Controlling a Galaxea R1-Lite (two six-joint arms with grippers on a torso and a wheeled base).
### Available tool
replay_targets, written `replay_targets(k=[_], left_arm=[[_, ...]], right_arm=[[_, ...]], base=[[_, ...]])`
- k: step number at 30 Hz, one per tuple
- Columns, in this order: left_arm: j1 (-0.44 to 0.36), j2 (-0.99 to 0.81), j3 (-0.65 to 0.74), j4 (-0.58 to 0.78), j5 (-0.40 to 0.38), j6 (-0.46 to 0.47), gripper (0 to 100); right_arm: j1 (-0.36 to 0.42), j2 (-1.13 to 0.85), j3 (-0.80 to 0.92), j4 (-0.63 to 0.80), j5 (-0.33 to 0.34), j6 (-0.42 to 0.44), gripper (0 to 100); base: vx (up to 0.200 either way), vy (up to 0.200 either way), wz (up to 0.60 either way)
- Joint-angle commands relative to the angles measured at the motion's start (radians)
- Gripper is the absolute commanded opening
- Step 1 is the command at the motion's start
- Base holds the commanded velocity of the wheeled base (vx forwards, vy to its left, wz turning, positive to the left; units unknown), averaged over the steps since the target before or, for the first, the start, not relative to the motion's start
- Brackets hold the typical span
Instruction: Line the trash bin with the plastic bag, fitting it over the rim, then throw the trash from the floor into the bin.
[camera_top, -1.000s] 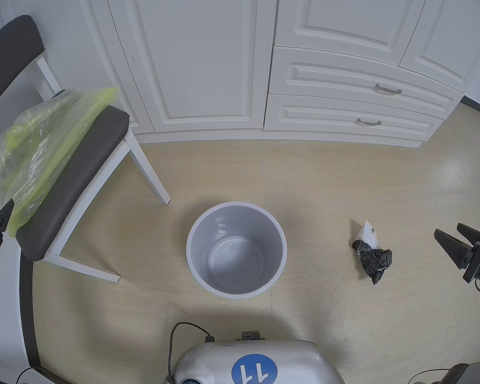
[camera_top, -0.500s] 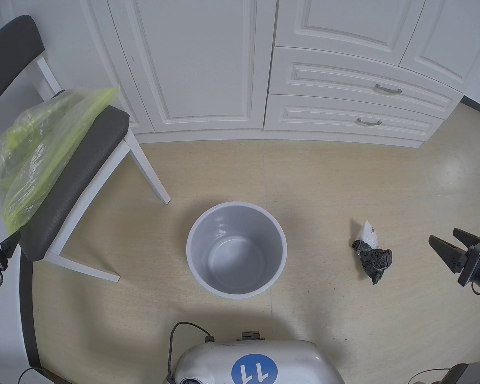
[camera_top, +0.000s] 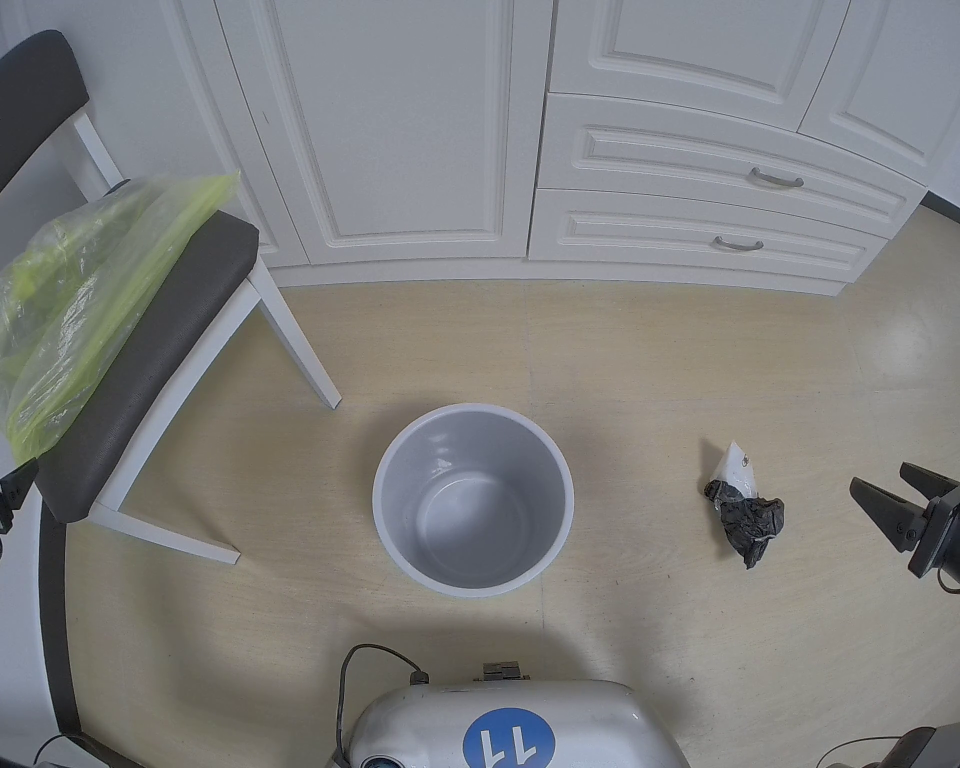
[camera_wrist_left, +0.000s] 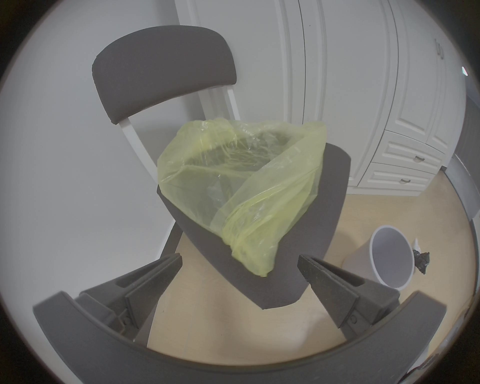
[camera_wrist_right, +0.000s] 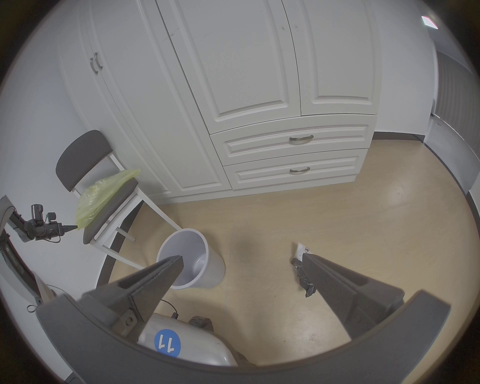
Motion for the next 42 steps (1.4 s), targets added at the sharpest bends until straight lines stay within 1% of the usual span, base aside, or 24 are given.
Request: replay_targets(k=[1, 5, 10, 12, 16, 18, 20, 27, 30, 31, 32, 33, 37, 41, 42], left_arm=[[-0.020, 0.103, -0.011, -0.016, 0.040, 0.016, 100], [-0.035, 0.137, -0.009, -0.059, 0.040, 0.009, 100], [-0.037, 0.137, -0.011, -0.091, 0.040, -0.033, 100], [-0.034, 0.132, -0.014, -0.125, 0.041, -0.051, 100], [-0.031, 0.108, -0.020, -0.183, 0.041, -0.145, 100], [-0.028, 0.099, -0.023, -0.203, 0.041, -0.180, 100], [-0.026, 0.100, -0.032, -0.211, 0.041, -0.195, 100], [-0.017, 0.143, -0.063, -0.211, 0.046, -0.198, 100], [-0.006, 0.145, -0.078, -0.211, 0.061, -0.215, 100], [0.003, 0.146, -0.097, -0.211, 0.084, -0.240, 100], [0.003, 0.146, -0.097, -0.211, 0.084, -0.240, 100], [0.021, 0.146, -0.115, -0.211, 0.096, -0.261, 100], [0.081, 0.142, -0.123, -0.211, 0.084, -0.260, 100], [0.083, 0.146, -0.115, -0.211, 0.080, -0.255, 100], [0.075, 0.158, -0.109, -0.209, 0.080, -0.254, 100]], right_arm=[[0.001, 0.002, 0.002, 0.000, 0.000, 0.000, 100], [0.001, 0.000, 0.004, 0.000, 0.000, 0.000, 100], [0.001, 0.000, 0.004, 0.000, 0.000, 0.000, 100], [0.001, 0.000, 0.008, 0.000, 0.002, 0.000, 100], [0.001, 0.000, 0.016, 0.000, 0.006, -0.002, 100], [0.001, 0.002, 0.016, 0.000, 0.008, -0.002, 100], [0.001, 0.002, 0.016, 0.000, 0.008, -0.002, 100], [0.001, 0.003, 0.018, 0.000, 0.008, -0.002, 100], [0.001, 0.002, 0.018, 0.000, 0.008, -0.002, 100], [0.001, 0.003, 0.018, 0.000, 0.008, -0.002, 100], [0.001, 0.003, 0.018, 0.000, 0.008, -0.002, 100], [0.001, 0.003, 0.018, 0.000, 0.008, -0.002, 100], [0.001, 0.003, 0.016, 0.000, 0.009, -0.002, 100], [0.002, 0.003, 0.016, 0.000, 0.009, -0.002, 100], [0.016, 0.003, 0.016, 0.000, 0.009, 0.000, 100]], base=[[0.000, 0.000, 0.00], [0.000, 0.000, 0.00], [0.000, 0.000, 0.00], [0.000, 0.000, 0.00], [0.000, 0.000, 0.00], [0.000, 0.000, 0.00], [0.000, 0.000, 0.00], [0.000, 0.000, 0.00], [0.000, 0.000, 0.00], [0.000, 0.000, 0.00], [0.000, 0.000, 0.00], [0.000, 0.000, 0.00], [0.000, 0.000, 0.00], [0.000, 0.000, 0.00], [0.000, 0.000, 0.00]])
